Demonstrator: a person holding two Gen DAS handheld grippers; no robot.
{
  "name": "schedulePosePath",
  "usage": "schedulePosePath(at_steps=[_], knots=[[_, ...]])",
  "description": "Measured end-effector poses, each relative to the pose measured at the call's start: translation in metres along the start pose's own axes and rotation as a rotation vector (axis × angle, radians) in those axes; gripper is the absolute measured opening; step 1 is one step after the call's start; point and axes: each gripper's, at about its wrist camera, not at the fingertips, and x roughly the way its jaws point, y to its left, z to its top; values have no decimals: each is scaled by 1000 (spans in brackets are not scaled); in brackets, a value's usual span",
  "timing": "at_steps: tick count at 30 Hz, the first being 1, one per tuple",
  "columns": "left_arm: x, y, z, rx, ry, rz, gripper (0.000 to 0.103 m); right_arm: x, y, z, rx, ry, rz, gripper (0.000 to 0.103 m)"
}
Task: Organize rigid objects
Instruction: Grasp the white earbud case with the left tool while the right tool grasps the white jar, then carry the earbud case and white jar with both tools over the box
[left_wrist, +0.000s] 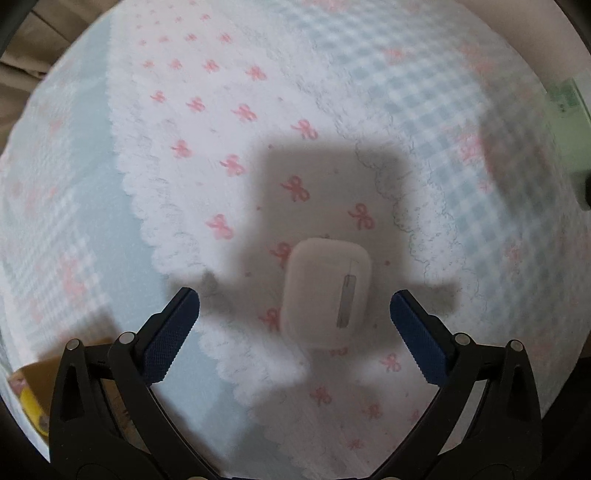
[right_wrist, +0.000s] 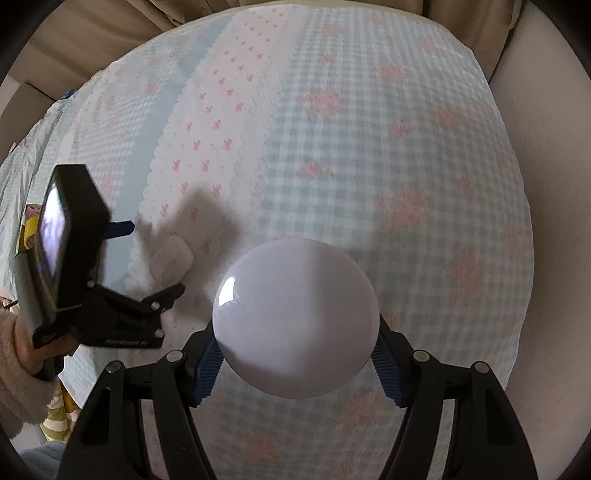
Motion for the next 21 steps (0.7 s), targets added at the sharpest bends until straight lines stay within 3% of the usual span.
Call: schedulePosePath(at_steps=[1,3,4,9,16,21], knots=[[2,-1,1,3,2,-5,100,1,-1,-1,3,2,1,67],[5,-2,3,13,10,-18,80,2,-3,-2,8,3,1,67],[5,-3,4,19,7,-17,79,2,-3,-1,10,3,0,67],[-3,-6,5,39,-1,-37,41,2,-2,-1,17,-3,2,67],[-16,6,-4,7,-18,-73,41,-2,5,2,14,-13,1,67],[-60,19,-20,-42,-78,-99,41,-18,10,3,27,-36,-10,67]])
